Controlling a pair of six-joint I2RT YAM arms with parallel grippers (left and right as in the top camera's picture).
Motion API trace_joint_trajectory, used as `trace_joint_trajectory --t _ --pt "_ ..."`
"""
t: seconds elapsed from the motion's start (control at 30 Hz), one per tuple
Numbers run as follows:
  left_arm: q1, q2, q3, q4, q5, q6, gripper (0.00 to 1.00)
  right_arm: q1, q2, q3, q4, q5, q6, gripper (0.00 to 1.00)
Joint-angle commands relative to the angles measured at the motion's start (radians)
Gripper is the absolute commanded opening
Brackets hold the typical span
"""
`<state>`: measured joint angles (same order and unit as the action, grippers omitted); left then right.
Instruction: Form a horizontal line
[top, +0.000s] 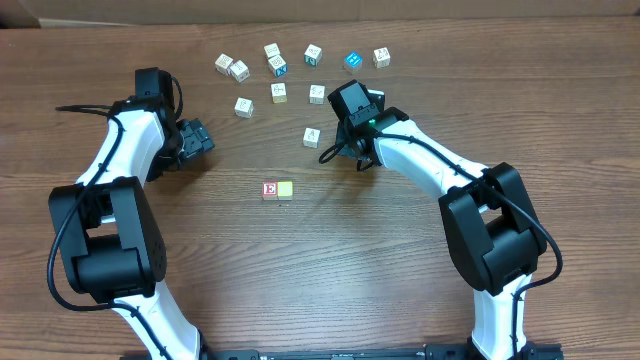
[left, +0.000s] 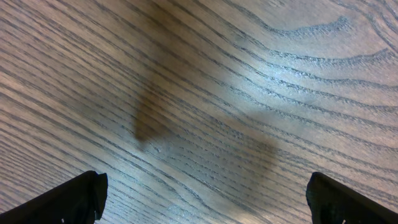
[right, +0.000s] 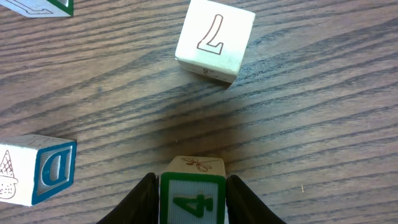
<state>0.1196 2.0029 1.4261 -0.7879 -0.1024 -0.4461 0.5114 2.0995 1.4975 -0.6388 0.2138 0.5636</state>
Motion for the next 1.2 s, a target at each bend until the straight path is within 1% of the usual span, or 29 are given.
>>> trace_joint_trajectory --t 0.0,0.4,0.47,0.5,0.63,0.8,1.17 --pt "-0.005 -0.011 -0.005 0.001 -0.012 -0.003 1.0 -0.002 0.005 -0.006 0.002 0.014 -0.004 0.33" --pt "-0.005 -0.011 -0.005 0.001 -0.012 -0.003 1.0 -0.002 0.005 -0.006 -0.027 0.014 -0.004 0.32" --pt "-0.005 -0.012 -0.005 0.001 -0.012 -0.003 1.0 -0.002 0.005 -0.006 -0.024 0.014 -0.004 0.34" --pt "-0.005 -0.012 -0.005 0.001 -0.012 -0.003 1.0 -0.002 0.005 -0.006 -0.023 0.014 -0.004 0.37" --pt "-0.005 -0.011 -0.005 0.001 -0.012 -0.003 1.0 -0.002 0.005 -0.006 -0.016 0.014 -0.019 0.37" --pt "-0.005 -0.011 -0.005 0.001 -0.012 -0.003 1.0 -0.002 0.005 -0.006 -0.019 0.014 -0.018 0.32" --pt "-0.005 -0.012 -0.005 0.001 -0.012 -0.003 1.0 -0.002 0.005 -0.006 -0.024 0.014 -0.018 0.29"
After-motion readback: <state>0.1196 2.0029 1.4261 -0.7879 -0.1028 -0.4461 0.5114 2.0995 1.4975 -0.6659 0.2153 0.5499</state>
